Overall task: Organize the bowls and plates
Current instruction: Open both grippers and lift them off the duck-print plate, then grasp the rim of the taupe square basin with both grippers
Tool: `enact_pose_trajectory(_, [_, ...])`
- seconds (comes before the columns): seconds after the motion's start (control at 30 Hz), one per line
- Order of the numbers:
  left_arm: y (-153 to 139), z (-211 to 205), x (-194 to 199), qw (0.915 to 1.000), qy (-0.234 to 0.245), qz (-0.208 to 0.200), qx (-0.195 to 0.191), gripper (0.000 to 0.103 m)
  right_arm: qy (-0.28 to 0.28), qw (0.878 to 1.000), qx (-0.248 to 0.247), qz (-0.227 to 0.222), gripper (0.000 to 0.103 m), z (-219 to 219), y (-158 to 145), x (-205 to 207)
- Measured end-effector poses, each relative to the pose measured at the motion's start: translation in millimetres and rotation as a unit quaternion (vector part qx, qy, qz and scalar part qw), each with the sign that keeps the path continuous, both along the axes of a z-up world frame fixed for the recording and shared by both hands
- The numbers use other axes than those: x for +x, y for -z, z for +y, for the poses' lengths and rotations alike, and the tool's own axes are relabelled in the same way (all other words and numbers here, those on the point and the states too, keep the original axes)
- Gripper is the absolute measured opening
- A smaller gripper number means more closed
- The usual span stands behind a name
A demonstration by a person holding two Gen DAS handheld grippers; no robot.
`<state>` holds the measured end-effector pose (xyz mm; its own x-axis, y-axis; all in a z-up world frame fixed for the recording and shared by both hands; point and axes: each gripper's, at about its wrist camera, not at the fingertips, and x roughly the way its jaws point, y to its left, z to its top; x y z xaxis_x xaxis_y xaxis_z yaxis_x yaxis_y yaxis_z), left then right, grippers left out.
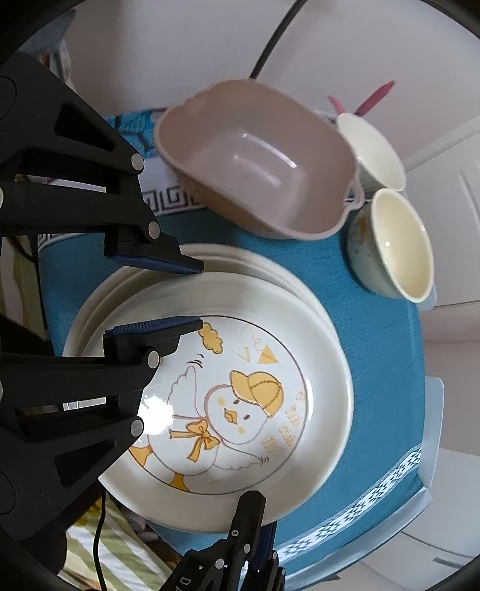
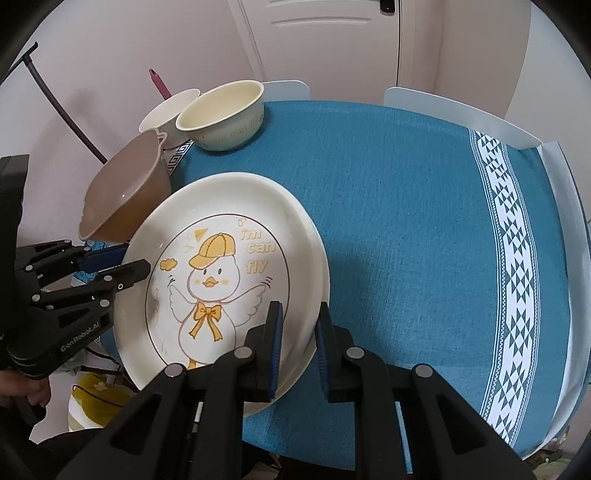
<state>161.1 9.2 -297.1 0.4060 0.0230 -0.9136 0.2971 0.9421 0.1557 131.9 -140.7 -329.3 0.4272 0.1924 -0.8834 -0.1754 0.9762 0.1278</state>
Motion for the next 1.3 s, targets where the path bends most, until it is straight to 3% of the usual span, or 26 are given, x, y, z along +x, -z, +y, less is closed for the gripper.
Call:
enact_pose_trajectory(0.07, [0.0,-1.5,0.5,0.9999,0.001,-0.006,0.012,0.021,0.002,1.0,-0.003,-0.001,0.016,-0.2,0.6,-0.7])
enact_pose_trajectory(0.4, [-3.3,2.2,1.4,0.9999,-0.007,-0.001,-0.007,0.021,0.002,1.0,-0.006,0.0,0.016,-0.2,0.0,-1.6])
enact_pose_trajectory(0.63, [-46.7,0.5,-7.4,0.9978,-0.02,-0.036,-0.052,0.022,-0.012,0.999,0.011,-0.035,0.016,-6.1,-34.4,-2.4])
enact_pose_trajectory(0.67, [-57.6,0.2,-10.0,0.9967,-0.028,-0.047,-0.06,0.026,-0.015,0.999,0.017,-0.04,0.016,-7.6,-40.8,-1.2])
enact_pose_trajectory(0.73, [-74.5,1.6,-14.0,0.9947,-0.046,-0.065,-0.066,0.053,-0.021,0.998,0.035,-0.049,0.016,-11.4,-55.2,1.7])
enact_pose_trajectory(0.77, [-83.3,4.1,-17.3,0.9929,-0.058,-0.077,-0.069,0.087,-0.023,0.997,0.046,-0.053,0.017,-13.8,-62.3,3.3])
enact_pose_trajectory(0.8, [-90.0,7.0,-19.9,0.9912,-0.066,-0.089,-0.072,0.103,-0.026,0.996,0.056,-0.058,0.028,-16.0,-69.2,4.9])
enact_pose_trajectory(0.83, [-98.3,11.0,-24.2,0.9886,-0.076,-0.105,-0.076,0.103,-0.029,0.996,0.063,-0.063,0.038,-17.2,-74.6,6.6])
enact_pose_trajectory(0.9, [-112.5,23.3,-30.4,0.9839,-0.1,-0.123,-0.083,0.103,-0.037,0.994,0.08,-0.071,0.091,-17.7,-87.4,12.2])
enact_pose_trajectory(1.0, [-122.4,48.7,-30.4,0.975,-0.153,-0.125,-0.1,0.103,-0.068,0.99,0.098,-0.074,0.097,-10.4,-102.2,25.4])
enact_pose_trajectory(1.13, [-121.2,93.7,-30.9,0.9547,-0.236,-0.12,-0.136,0.103,-0.123,0.986,0.095,-0.056,0.097,14.8,-110.8,48.8])
enact_pose_trajectory(1.27, [-106.4,135.4,-29.3,0.9352,-0.299,-0.111,-0.154,0.103,-0.159,0.984,0.068,-0.049,0.097,56.2,-111.8,72.5])
enact_pose_trajectory(1.3, [-102.1,140.0,-26.7,0.9336,-0.307,-0.11,-0.149,0.103,-0.16,0.984,0.056,-0.047,0.097,66.9,-109.1,79.2])
